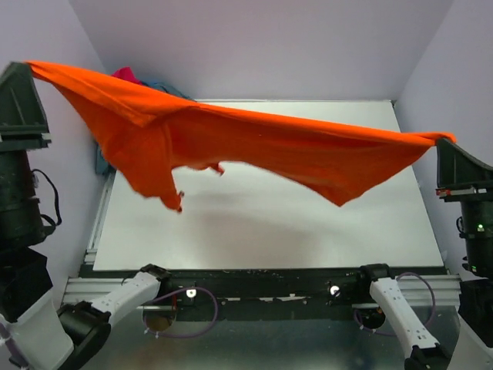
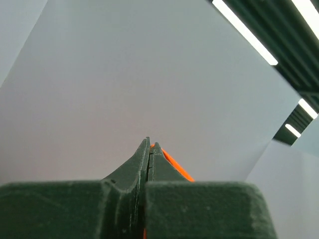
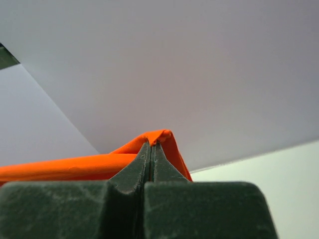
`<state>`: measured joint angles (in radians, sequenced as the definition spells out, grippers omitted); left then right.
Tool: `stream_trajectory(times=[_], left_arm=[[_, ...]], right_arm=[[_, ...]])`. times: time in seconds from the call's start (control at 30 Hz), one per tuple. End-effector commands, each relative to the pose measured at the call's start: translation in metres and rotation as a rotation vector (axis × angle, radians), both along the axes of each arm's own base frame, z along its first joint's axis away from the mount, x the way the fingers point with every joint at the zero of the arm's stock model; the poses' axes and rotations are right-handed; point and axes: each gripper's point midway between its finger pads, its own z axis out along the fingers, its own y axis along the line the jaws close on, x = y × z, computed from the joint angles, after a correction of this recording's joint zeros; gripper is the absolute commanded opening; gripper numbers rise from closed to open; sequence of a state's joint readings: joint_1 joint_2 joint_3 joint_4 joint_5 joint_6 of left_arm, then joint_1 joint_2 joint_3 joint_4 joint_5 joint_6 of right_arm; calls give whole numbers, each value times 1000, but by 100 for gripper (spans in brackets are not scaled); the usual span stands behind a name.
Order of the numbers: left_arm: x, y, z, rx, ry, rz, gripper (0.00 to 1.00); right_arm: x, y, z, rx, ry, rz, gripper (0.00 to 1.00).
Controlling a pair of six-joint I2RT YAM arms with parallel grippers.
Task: Fold and stack the t-shirts
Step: Flatten out the tshirt
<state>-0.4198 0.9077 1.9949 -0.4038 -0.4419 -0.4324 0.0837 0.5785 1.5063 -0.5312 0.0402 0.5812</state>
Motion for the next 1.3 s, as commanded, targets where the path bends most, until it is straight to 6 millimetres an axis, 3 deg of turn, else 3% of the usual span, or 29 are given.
stream_trajectory(times=[0.0, 0.1, 0.27, 0.37, 0.43, 0.5, 0.6, 0.7, 0.77, 0.87, 0.97, 1.03, 1.17, 1.27], left_arm=[[80, -41, 4, 112, 117, -8, 0], [135, -65, -17, 133, 215, -20, 0], [222, -102, -100, 175, 405, -28, 0], [259, -117, -141, 190, 471, -30, 0], [280, -127, -149, 210, 483, -44, 0], [287, -137, -125, 237, 424, -76, 0], [284, -148, -78, 278, 302, -90, 0], [283, -146, -45, 272, 211, -66, 0], [290, -150, -36, 285, 179, -63, 0], [300, -164, -40, 340, 141, -94, 0], [311, -168, -63, 367, 173, -84, 0], [322, -166, -93, 385, 248, -63, 0], [333, -165, -177, 406, 415, -60, 0], [317, -160, -239, 362, 506, -89, 0]], right_arm=[[15, -7, -2, -40, 80, -50, 1], [45, -12, -17, -4, 198, -86, 1], [117, -7, -76, 9, 431, -93, 1], [161, 5, -113, 15, 525, -46, 1], [185, 9, -122, 25, 553, -39, 1], [212, 11, -121, 21, 573, -30, 1], [240, 7, -90, 50, 534, 42, 1], [269, 7, -65, 78, 508, 167, 1], [282, 9, -48, 77, 490, 230, 1], [305, 13, -47, 107, 510, 319, 1], [321, 18, -61, 117, 533, 390, 1], [330, 17, -86, 123, 583, 397, 1], [333, 13, -161, 135, 695, 373, 1], [322, 11, -227, 167, 789, 347, 1]])
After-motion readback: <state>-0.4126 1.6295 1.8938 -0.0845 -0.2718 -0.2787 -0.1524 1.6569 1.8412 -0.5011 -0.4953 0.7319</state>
